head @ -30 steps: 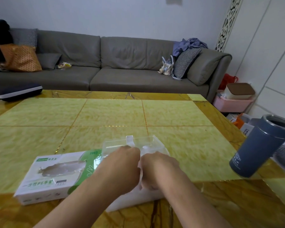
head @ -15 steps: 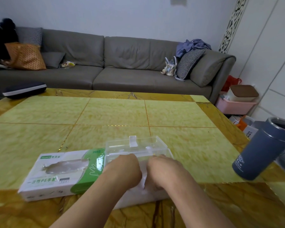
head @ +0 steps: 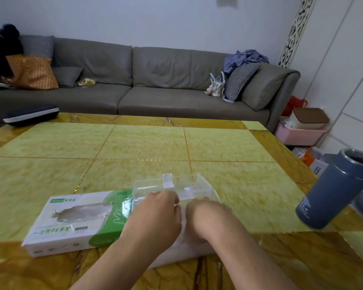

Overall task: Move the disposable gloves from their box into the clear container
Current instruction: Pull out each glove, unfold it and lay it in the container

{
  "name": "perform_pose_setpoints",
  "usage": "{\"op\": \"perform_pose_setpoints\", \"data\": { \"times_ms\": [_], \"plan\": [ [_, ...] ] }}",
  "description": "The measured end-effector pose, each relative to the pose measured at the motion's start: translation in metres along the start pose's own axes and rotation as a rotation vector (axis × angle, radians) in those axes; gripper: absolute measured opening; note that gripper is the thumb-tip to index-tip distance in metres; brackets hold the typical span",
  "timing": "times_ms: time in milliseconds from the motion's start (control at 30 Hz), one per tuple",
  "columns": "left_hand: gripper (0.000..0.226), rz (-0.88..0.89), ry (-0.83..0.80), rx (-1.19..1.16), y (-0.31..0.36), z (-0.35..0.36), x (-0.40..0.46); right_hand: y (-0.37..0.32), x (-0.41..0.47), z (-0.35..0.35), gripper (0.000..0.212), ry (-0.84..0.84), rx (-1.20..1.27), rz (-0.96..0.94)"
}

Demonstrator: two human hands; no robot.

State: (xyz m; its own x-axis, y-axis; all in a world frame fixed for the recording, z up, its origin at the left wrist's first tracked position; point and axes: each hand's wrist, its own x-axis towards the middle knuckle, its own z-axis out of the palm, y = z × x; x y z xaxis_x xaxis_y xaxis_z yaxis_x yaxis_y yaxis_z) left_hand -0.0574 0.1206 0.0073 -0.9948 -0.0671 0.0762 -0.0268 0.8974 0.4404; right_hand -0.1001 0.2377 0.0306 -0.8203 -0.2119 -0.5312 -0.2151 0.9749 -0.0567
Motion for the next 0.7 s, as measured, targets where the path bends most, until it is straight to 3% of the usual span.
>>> {"op": "perform_pose_setpoints", "data": {
  "times_ms": [100,200,300,367,433,500,600,700],
  "plan": [
    [0.028,-0.085,-0.076,0.174,-0.004,0.003,-0.004,0.0,-0.004,0.002,0.009,0.039,0.011,0.006],
    [0.026,-0.102,-0.174,0.285,0.002,0.0,-0.003,-0.001,-0.002,0.004,0.021,0.043,0.003,0.038],
    [0.02,-0.093,-0.315,0.309,0.006,-0.002,0.005,-0.003,0.0,0.003,0.015,0.014,0.013,0.063],
    [0.018,-0.058,-0.401,0.356,0.008,-0.005,0.01,-0.001,0.001,0.004,0.033,0.02,0.023,0.063],
    [0.009,-0.022,-0.489,0.414,0.009,-0.011,0.015,0.001,0.004,0.004,0.033,0.023,0.036,0.065],
    [0.032,-0.02,-0.576,0.499,0.009,-0.015,0.021,0.002,0.007,0.005,0.018,0.026,0.047,0.067],
    [0.065,0.019,-0.634,0.641,0.013,-0.017,0.027,0.002,0.011,0.007,0.031,0.016,0.066,0.071],
    [0.054,0.071,-0.609,0.631,0.014,-0.017,0.03,0.002,0.013,0.006,0.032,-0.011,0.101,0.086]
  ]
}}
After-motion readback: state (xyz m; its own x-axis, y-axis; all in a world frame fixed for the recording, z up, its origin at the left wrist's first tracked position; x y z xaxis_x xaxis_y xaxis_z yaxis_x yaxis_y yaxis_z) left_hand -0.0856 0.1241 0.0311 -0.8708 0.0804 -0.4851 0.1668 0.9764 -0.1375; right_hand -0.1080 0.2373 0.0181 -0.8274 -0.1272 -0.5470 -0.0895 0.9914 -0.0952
